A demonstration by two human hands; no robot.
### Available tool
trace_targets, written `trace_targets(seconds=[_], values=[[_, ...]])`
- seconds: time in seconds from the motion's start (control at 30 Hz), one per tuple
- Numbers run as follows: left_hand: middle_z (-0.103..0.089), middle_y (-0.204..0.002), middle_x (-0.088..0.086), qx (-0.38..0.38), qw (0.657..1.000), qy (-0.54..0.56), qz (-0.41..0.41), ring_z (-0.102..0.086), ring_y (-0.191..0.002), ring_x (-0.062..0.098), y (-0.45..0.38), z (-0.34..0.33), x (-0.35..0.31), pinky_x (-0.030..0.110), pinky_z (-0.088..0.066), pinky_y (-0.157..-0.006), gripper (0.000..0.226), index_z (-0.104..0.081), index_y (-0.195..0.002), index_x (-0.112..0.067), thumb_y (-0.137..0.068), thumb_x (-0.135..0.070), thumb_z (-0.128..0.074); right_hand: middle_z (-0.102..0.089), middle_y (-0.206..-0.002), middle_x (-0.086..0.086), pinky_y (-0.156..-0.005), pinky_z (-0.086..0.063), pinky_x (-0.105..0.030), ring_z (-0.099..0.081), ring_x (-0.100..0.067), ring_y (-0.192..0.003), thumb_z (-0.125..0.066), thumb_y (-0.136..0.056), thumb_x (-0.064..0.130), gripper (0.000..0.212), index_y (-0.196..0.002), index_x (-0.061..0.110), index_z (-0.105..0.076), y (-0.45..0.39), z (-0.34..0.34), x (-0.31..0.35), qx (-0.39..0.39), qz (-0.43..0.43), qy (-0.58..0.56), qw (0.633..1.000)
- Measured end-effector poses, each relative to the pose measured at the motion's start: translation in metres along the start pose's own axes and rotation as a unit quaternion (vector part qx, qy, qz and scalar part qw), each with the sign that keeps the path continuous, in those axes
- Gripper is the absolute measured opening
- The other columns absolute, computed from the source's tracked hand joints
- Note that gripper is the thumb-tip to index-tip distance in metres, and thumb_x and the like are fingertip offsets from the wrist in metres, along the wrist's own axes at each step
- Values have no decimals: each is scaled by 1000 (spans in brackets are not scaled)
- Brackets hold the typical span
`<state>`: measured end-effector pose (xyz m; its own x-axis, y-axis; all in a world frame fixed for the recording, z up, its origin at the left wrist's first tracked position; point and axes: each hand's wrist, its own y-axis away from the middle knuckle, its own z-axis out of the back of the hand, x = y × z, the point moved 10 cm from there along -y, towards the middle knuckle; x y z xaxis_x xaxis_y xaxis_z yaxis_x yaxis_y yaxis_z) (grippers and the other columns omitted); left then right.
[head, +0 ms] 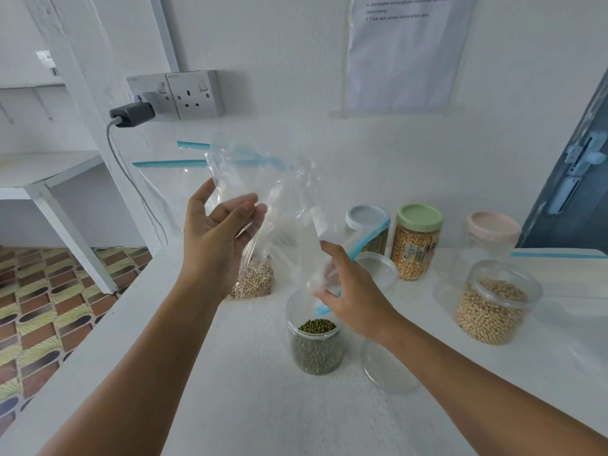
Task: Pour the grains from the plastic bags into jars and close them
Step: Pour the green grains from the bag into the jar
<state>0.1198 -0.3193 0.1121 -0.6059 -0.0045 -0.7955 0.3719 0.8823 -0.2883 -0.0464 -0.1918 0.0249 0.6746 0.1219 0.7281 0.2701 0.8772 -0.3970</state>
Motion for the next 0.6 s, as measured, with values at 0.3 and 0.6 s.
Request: trace_targets(seconds=[0.3,0.6], values=[[-75,-102,11,-4,1000,-4,-4,-73,-98,31,-3,0,-4,44,-58,-98,65,-38,-150,-15,-95,9,-64,-54,-91,4,-85,-50,-14,-60,-11,-86,-90,-78,17,85,-142,41,-40,2,19,2,-49,-11,-57,997],[-75,-104,14,-30,1000,-3,-8,-73,-104,33,-9,8,-9,48,-57,-102,67,-39,-150,-17,-95,9,-65,-53,-112,13,-83,-50,-11,-59,-2,-98,-74,-94,14,82,-135,67,-27,6,2,0,23,0,-26,999]])
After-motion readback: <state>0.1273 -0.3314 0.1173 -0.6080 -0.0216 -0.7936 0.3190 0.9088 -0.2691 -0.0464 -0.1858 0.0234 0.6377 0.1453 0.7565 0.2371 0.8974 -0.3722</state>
